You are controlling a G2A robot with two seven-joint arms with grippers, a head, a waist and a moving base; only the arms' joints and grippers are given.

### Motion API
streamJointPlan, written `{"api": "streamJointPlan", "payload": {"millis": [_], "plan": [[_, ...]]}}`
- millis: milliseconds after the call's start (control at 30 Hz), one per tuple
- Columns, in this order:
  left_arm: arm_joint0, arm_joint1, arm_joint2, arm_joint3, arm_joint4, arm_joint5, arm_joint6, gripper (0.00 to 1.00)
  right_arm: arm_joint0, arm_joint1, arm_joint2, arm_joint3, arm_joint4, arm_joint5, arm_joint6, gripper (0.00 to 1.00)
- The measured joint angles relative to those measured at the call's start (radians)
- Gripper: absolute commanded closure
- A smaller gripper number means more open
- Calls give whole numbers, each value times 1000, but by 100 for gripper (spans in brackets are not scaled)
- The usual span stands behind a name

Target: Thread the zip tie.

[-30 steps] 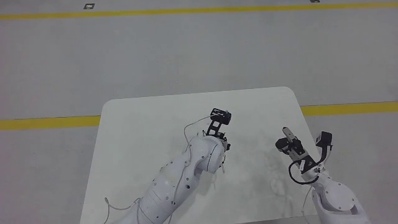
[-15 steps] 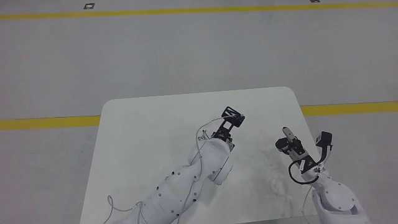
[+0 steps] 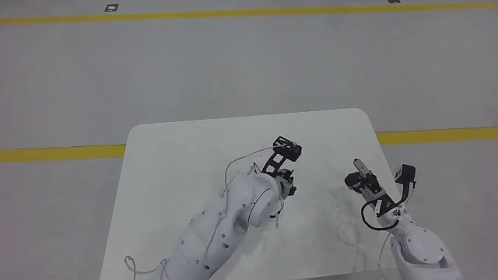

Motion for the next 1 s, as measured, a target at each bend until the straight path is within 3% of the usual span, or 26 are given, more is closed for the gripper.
{"api": "streamJointPlan", "payload": {"millis": [233, 400, 533, 600, 700, 867, 1000], "plan": [[12, 0, -11, 3, -27, -7, 22, 100, 30, 4, 5, -88, -109, 0, 113, 0], [42, 5, -89, 18, -302, -74, 94, 100, 66, 7, -9, -119, -187, 0, 220, 0], [47, 15, -152, 55, -491, -124, 92, 100, 89, 9, -32, -121, -216, 0, 272, 0], [37, 21, -158, 60, -505, -148, 100, 100, 95, 10, -38, -122, -214, 0, 293, 0], [36, 22, -156, 59, -459, -150, 102, 100, 95, 10, -37, -121, -214, 0, 294, 0], [41, 24, -151, 66, -468, -151, 116, 100, 97, 10, -43, -126, -213, 0, 287, 0], [33, 29, -159, 88, -543, -113, 104, 100, 132, 14, -78, -94, -166, 1, 379, 0]]}}
